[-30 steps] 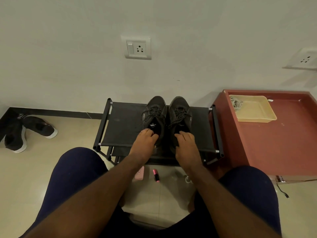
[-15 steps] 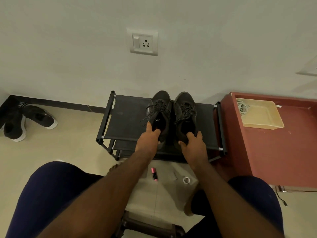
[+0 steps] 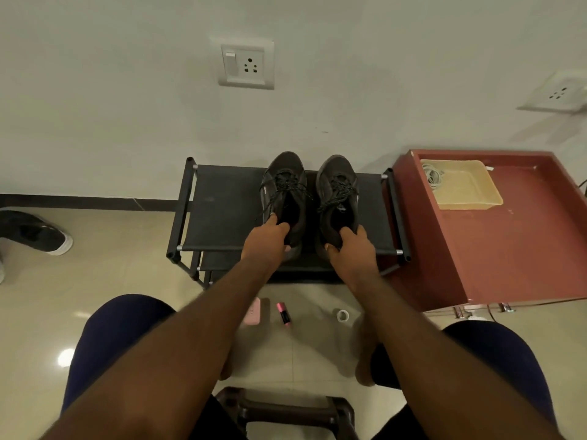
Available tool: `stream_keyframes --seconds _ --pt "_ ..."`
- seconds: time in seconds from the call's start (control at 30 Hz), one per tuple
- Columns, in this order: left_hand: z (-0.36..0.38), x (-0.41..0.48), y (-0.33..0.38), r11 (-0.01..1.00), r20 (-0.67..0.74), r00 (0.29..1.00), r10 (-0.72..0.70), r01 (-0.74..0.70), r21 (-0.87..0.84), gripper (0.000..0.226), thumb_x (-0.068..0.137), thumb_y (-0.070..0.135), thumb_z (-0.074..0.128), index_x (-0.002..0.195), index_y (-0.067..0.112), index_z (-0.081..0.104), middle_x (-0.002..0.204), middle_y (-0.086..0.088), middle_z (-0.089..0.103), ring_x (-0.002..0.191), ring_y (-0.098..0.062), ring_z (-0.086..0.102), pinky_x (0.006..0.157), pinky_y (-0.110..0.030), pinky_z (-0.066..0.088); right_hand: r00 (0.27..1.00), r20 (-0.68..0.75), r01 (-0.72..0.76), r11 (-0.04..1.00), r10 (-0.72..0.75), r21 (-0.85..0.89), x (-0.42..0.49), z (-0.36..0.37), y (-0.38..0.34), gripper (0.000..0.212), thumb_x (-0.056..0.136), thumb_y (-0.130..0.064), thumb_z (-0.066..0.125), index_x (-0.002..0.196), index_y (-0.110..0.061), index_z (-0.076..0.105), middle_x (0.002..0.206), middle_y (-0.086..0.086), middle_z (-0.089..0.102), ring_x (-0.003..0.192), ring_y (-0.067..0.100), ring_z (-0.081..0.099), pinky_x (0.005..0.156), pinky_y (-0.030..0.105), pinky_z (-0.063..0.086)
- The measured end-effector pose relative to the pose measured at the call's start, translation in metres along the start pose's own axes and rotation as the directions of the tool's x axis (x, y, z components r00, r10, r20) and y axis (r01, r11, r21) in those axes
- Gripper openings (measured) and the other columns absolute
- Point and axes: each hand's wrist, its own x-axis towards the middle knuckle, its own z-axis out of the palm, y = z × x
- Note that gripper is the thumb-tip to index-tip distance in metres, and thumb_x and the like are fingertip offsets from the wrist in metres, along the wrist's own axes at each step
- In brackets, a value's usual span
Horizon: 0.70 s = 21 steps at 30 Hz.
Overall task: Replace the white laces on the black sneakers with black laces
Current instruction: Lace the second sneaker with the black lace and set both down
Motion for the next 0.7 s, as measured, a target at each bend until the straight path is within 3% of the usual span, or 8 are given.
stream_keyframes --seconds 0.17,0.3,0.5,0.7 --pt "-0.002 0.001 -0.001 1.0 -0.013 1.0 0.005 -0.005 -0.005 0.03 0.092 0.026 0.066 0.117 0.014 0.056 0.139 -0.013 0.047 0.11 -0.032 0.058 0.095 -0.042 0.049 1.0 -0.001 0.003 1.0 -0.003 0.013 0.001 -0.002 -0.003 0.022 0.094 -0.029 0.066 0.095 -0.017 0.048 0.142 0.025 0.042 0.107 0.042 0.059 0.093 0.044 0.053" --pt "-0.004 -0.009 0.003 1.0 -0.021 0.999 -0.026 0.027 0.016 0.025 0.096 0.024 0.059 0.116 0.012 0.05 0.149 -0.019 0.034 0.102 -0.036 0.061 0.088 -0.046 0.053 0.999 -0.026 0.039 0.998 -0.038 0.039 -0.001 -0.013 0.0 0.023 0.092 -0.029 0.068 0.098 -0.011 0.058 0.118 0.015 0.051 0.1 0.034 0.059 0.089 0.043 0.053" --pt "-0.028 -0.026 0.004 1.0 -0.094 0.995 -0.011 0.012 0.018 0.023 0.094 0.022 0.061 0.113 0.014 0.051 0.123 -0.013 0.047 0.094 -0.034 0.061 0.081 -0.047 0.054 0.995 -0.037 0.095 0.995 -0.095 -0.009 -0.016 -0.037 -0.004 0.02 0.092 -0.035 0.068 0.094 -0.02 0.054 0.103 0.007 0.055 0.094 0.028 0.058 0.082 0.038 0.052" --pt "-0.049 -0.074 0.028 1.0 -0.115 0.993 0.0 0.002 0.019 0.027 0.094 0.022 0.062 0.118 0.015 0.053 0.121 -0.012 0.052 0.1 -0.033 0.061 0.086 -0.045 0.053 0.983 -0.079 0.163 0.986 -0.164 -0.023 -0.067 -0.048 -0.016 0.022 0.09 -0.038 0.07 0.098 -0.019 0.061 0.098 0.009 0.061 0.092 0.03 0.063 0.084 0.045 0.055"
